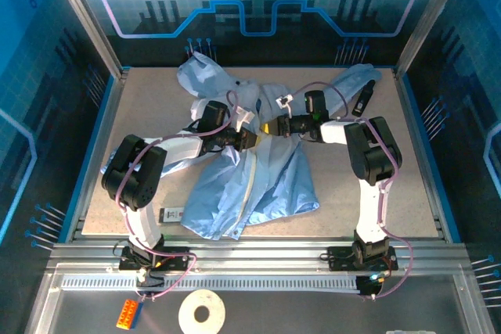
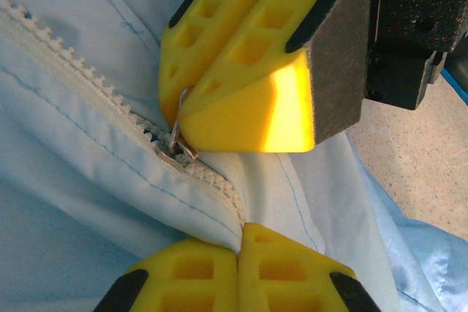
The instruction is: Zip up the jacket
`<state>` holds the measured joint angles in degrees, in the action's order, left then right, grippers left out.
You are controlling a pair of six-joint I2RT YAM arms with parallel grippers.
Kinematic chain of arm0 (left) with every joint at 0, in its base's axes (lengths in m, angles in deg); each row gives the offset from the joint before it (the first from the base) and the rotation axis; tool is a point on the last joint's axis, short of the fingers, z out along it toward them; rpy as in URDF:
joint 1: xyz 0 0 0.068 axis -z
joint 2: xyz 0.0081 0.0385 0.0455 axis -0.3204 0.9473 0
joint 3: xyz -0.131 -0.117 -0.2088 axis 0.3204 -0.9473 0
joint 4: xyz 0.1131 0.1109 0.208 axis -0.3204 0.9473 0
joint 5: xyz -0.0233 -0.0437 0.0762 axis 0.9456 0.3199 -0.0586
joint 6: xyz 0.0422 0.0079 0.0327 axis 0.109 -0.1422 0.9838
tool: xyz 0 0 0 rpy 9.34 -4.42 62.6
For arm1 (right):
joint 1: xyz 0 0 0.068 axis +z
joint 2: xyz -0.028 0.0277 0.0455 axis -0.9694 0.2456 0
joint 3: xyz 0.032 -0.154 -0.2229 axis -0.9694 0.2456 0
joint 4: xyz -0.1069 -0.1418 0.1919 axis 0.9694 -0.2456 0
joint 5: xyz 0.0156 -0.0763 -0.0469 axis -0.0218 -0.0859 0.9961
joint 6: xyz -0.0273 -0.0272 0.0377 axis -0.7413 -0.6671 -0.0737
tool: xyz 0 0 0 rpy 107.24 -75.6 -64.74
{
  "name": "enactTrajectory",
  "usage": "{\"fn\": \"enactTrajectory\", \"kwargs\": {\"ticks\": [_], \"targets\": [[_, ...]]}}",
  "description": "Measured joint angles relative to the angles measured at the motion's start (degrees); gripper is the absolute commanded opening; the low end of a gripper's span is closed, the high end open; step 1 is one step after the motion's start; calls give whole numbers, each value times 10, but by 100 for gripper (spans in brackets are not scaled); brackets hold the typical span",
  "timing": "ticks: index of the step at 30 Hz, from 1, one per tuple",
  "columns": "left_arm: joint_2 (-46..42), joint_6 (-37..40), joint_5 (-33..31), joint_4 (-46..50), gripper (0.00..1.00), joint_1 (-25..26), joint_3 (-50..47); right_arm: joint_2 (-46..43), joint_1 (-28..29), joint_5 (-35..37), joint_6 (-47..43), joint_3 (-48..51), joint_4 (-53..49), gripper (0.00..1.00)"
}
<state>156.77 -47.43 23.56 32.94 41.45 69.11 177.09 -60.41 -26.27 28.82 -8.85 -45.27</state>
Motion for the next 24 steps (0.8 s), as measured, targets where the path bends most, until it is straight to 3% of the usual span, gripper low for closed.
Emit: {"fn": "enactTrajectory", "kwargs": {"ticks": [7,11,24], "targets": [[0,0,0,0,0,0,0,0,1,0,1,-4,-1,20],[0,0,0,0,0,0,0,0,2,15,4,-9,-1,1],[-2,0,-1,0,0,-3,-1,-41,12,121,-47,-6,-52,0]]}}
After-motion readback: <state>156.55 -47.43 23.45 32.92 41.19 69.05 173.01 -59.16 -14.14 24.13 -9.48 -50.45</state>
